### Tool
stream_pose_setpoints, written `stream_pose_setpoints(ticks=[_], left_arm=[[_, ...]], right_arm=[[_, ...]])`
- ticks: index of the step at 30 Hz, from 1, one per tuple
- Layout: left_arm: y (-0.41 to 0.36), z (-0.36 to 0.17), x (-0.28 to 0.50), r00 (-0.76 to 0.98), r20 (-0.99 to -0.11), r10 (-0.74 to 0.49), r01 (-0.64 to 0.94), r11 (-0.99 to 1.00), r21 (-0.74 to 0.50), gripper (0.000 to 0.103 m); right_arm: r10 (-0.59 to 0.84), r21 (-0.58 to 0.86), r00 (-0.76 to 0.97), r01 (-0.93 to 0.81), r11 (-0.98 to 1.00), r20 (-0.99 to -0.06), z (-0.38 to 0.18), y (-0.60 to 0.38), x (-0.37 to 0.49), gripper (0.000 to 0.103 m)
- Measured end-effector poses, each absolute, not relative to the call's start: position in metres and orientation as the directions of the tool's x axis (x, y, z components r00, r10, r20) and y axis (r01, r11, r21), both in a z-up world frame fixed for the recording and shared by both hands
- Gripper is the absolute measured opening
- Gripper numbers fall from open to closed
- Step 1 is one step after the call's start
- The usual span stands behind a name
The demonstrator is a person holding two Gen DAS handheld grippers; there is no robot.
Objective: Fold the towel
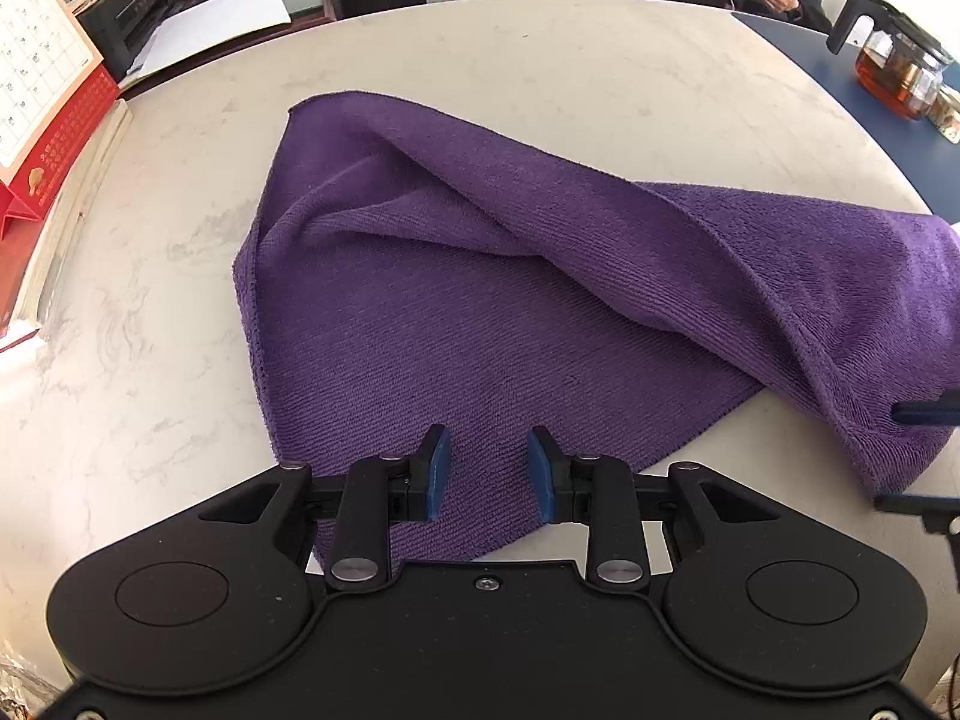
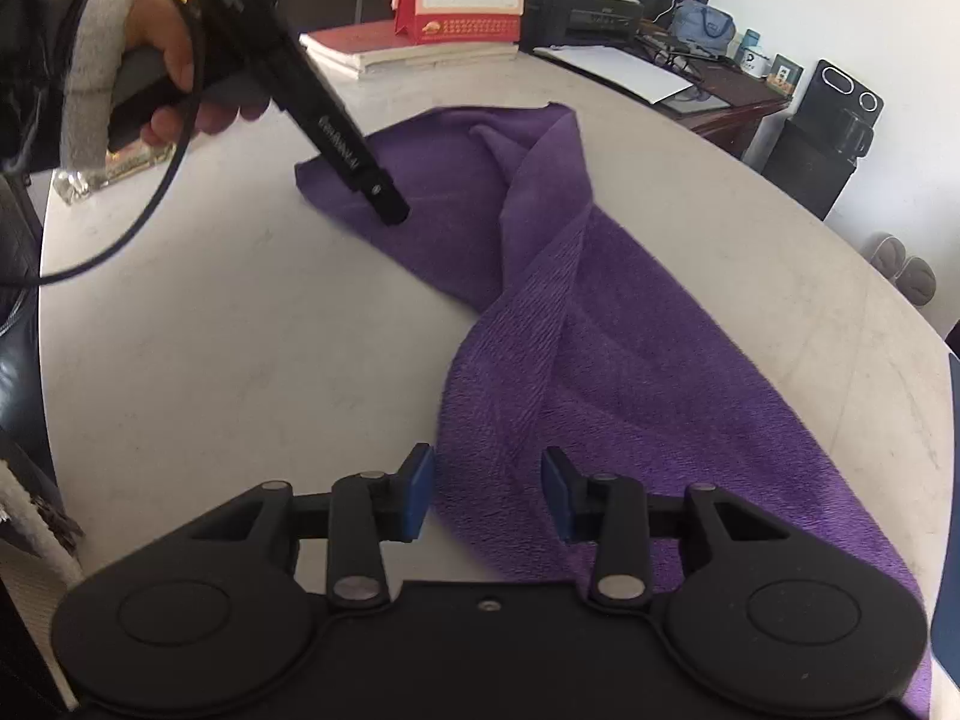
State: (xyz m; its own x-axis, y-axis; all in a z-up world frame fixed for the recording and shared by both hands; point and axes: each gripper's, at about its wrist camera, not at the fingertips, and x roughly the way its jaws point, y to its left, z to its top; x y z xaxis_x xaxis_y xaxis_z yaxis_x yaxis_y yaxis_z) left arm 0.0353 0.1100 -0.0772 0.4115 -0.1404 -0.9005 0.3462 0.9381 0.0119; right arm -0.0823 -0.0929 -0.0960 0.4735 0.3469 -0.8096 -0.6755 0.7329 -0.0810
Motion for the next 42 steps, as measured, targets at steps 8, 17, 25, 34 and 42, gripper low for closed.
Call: stream_pose_setpoints(ticks=[8,17,25,34,42], left_arm=[[0.111,-0.078,0.034,0.411,-0.900,-0.142,0.346,0.938,0.010,0.029],[0.116,-0.077,0.032,0.389,-0.910,-0.142,0.369,0.930,0.012,0.030],[0.121,-0.076,0.028,0.350,-0.926,-0.138,0.386,0.922,0.009,0.031],[0.124,-0.078,0.031,0.314,-0.941,-0.129,0.389,0.921,0.004,0.031],[0.121,-0.078,0.034,0.301,-0.946,-0.124,0.381,0.925,0.000,0.031]], right_arm=[[0.299,-0.139,0.536,-0.630,0.764,-0.789,-0.057,-0.120,-0.071,0.004],[0.161,-0.456,0.727,-0.570,0.683,-0.668,-0.002,-0.153,-0.008,0.003],[0.100,-0.570,0.751,-0.574,0.588,-0.653,-0.012,-0.164,0.095,0.003],[0.066,-0.463,0.627,-0.638,0.615,-0.776,-0.078,-0.162,0.166,0.004],[0.188,-0.222,0.486,-0.665,0.713,-0.854,-0.062,-0.177,0.176,0.041]])
